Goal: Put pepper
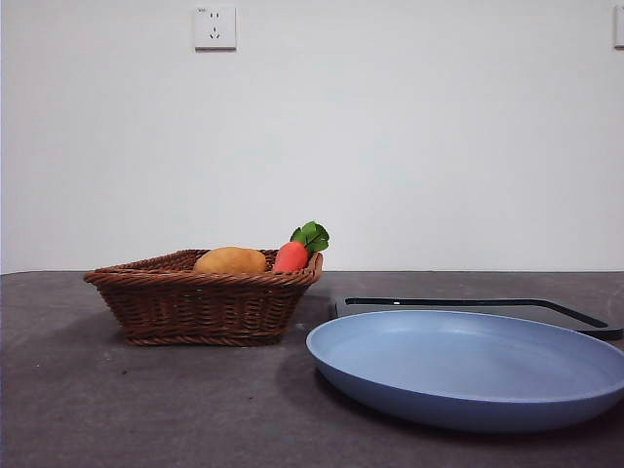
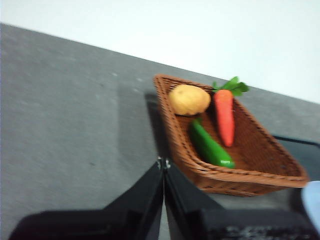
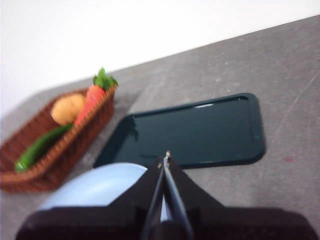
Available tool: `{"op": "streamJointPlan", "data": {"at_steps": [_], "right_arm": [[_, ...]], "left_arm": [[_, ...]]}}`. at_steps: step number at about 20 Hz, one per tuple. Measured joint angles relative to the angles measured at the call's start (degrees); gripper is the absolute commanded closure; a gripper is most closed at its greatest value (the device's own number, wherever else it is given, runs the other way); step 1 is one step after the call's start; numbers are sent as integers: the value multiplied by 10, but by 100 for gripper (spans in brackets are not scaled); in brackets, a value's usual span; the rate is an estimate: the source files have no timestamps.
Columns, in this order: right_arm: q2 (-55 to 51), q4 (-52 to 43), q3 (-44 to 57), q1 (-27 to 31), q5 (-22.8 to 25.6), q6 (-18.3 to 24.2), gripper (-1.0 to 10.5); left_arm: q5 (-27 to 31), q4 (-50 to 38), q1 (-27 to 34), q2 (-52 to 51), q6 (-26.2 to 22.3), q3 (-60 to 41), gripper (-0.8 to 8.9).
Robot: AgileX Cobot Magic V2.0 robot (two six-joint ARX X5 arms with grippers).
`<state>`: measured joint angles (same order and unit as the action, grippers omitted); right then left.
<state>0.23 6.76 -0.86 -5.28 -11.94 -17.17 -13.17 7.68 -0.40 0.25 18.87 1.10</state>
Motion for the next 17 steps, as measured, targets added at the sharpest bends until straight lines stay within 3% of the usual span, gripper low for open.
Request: {"op": "streamJointPlan", "data": {"at_steps": [7,11,17], "right_arm": [[21,0,-65,0,0,-62,941],[64,31,-132,0,-4,-67,941],[152,138,-245,0,-67,-41,941]], "left_arm": [[-32,55,0,11,44,70,807],[-53,101,0,48,48,129,807],[-106,165,0,132,31,219,807]]}}
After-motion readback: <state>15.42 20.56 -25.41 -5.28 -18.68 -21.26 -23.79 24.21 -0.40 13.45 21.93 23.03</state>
